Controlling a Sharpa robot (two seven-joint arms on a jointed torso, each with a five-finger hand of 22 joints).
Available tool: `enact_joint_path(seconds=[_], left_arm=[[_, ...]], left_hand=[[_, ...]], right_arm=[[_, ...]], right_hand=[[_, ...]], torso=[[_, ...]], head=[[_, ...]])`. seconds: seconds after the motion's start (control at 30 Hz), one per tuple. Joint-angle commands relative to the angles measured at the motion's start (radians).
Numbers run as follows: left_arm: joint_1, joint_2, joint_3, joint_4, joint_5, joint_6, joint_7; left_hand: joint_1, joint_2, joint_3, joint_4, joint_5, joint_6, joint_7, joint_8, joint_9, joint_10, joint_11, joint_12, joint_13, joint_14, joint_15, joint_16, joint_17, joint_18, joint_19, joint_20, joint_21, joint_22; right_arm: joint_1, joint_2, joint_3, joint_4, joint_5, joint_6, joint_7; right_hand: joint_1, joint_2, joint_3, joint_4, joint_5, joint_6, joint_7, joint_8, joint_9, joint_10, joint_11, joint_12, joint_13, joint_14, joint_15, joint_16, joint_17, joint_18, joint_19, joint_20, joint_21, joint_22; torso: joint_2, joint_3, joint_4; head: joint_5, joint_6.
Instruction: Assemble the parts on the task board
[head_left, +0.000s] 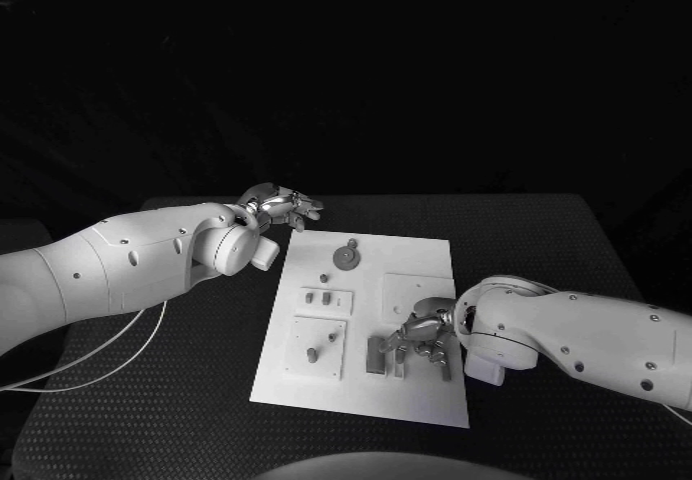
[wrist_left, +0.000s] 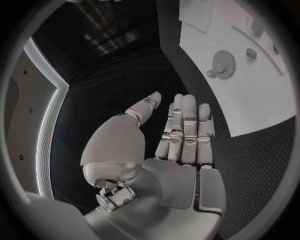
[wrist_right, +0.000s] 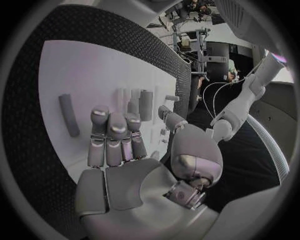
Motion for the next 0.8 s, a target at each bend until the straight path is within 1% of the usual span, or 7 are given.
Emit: enact_joint_path(seconds=[0.03,0.17,0.33,0.37,0.4,0.63,0.8], left_arm=[[0.001,0.000,0.001,-0.002,-0.002,0.005,0.007],[0.001,-0.001,0.001,-0.004,-0.002,0.004,0.007],[0.001,0.003,0.000,-0.005,-0.001,0.025,0.018],[0.001,0.002,0.000,-0.004,-0.001,0.039,0.023],[0.001,0.002,0.000,-0.003,-0.001,0.040,0.024],[0.001,0.002,0.000,-0.002,-0.001,0.042,0.026],[0.001,0.000,0.000,-0.002,-0.001,0.039,0.028]], left_hand=[[-0.008,0.000,0.000,0.003,0.004,-0.009,0.000,0.004,-0.001,-0.002,0.003,0.000,0.001,0.005,0.001,-0.006,0.002,-0.007,0.005,-0.044,-0.005,0.001],[-0.008,0.000,0.000,0.003,0.004,-0.009,0.000,0.004,-0.001,-0.002,0.003,0.000,0.001,0.005,0.001,-0.006,0.002,-0.007,0.005,-0.044,-0.005,0.001],[-0.008,0.000,0.000,0.003,0.004,-0.009,0.000,0.004,-0.001,-0.002,0.003,0.000,0.001,0.005,0.001,-0.006,0.002,-0.007,0.005,-0.044,-0.005,0.001],[-0.008,0.000,0.000,0.003,0.004,-0.009,0.000,0.004,-0.001,-0.002,0.003,0.000,0.001,0.005,0.001,-0.006,0.002,-0.007,0.005,-0.044,-0.005,0.001],[-0.008,0.000,0.000,0.003,0.004,-0.009,0.000,0.004,-0.001,-0.002,0.003,0.000,0.001,0.005,0.001,-0.006,0.002,-0.007,0.005,-0.044,-0.005,0.001],[-0.011,-0.005,-0.003,0.003,0.000,-0.010,-0.001,0.005,-0.002,-0.003,0.004,-0.001,0.001,0.003,0.002,-0.008,0.002,-0.007,0.003,-0.043,-0.006,0.002],[-0.012,-0.005,-0.004,0.003,-0.001,-0.010,-0.001,0.005,-0.002,-0.003,0.004,-0.001,0.001,0.003,0.002,-0.008,0.002,-0.008,0.003,-0.043,-0.007,0.003]], right_arm=[[0.018,-0.031,0.008,0.028,-0.009,-0.059,0.057],[0.030,-0.087,0.024,0.059,0.011,-0.062,0.063],[0.046,-0.156,0.026,0.096,0.002,-0.026,0.058],[0.047,-0.174,0.026,0.105,-0.014,-0.011,0.051],[0.047,-0.184,0.026,0.109,-0.023,-0.002,0.046],[0.047,-0.229,0.023,0.112,-0.122,0.075,0.000],[0.046,-0.231,0.007,0.116,-0.195,0.081,-0.038]], right_hand=[[0.019,-0.003,0.005,-0.006,-0.001,0.000,0.002,0.004,0.002,-0.002,0.000,-0.004,0.000,0.002,-0.008,-0.007,0.001,0.045,-0.001,-0.005,-0.001,-0.003],[0.030,-0.006,0.009,-0.006,-0.001,0.003,0.002,0.005,0.004,0.001,0.000,-0.004,-0.001,0.004,-0.007,-0.007,0.001,0.045,0.002,-0.005,-0.001,-0.005],[0.032,-0.007,0.010,-0.006,0.000,0.004,0.001,0.006,0.004,0.002,-0.001,-0.004,-0.001,0.005,-0.008,-0.007,0.001,0.045,0.003,-0.005,-0.001,-0.005],[0.043,-0.006,0.013,-0.014,0.000,0.008,0.000,0.008,0.006,0.003,-0.002,-0.003,-0.001,0.006,-0.009,-0.007,0.001,0.045,0.005,-0.006,0.000,-0.005],[0.089,-0.001,0.024,-0.045,0.002,0.022,-0.004,0.018,0.013,0.010,-0.006,0.001,0.000,0.011,-0.011,-0.005,0.002,0.045,0.010,-0.010,0.004,-0.004],[0.122,0.018,0.017,-0.072,0.009,0.021,-0.005,0.020,0.024,0.019,-0.007,-0.002,-0.003,0.018,-0.012,-0.007,0.002,0.045,0.015,-0.005,0.004,-0.008],[0.122,0.025,0.012,-0.073,0.006,0.020,-0.004,0.019,0.026,0.020,-0.006,-0.004,-0.004,0.018,-0.011,-0.008,0.002,0.045,0.015,-0.002,0.004,-0.009]], torso=[[-0.002,0.0017,-0.0030],[-0.001,0.0016,-0.0064],[-0.002,0.0044,-0.0100],[-0.002,0.0048,-0.0109],[-0.002,0.0045,-0.0112],[-0.001,0.0058,-0.0109],[-0.001,0.0040,-0.0098]], head=[[-0.001,0.006],[-0.007,0.012],[-0.017,0.022],[-0.018,0.022],[-0.021,0.023],[-0.036,0.025],[-0.040,0.024]])
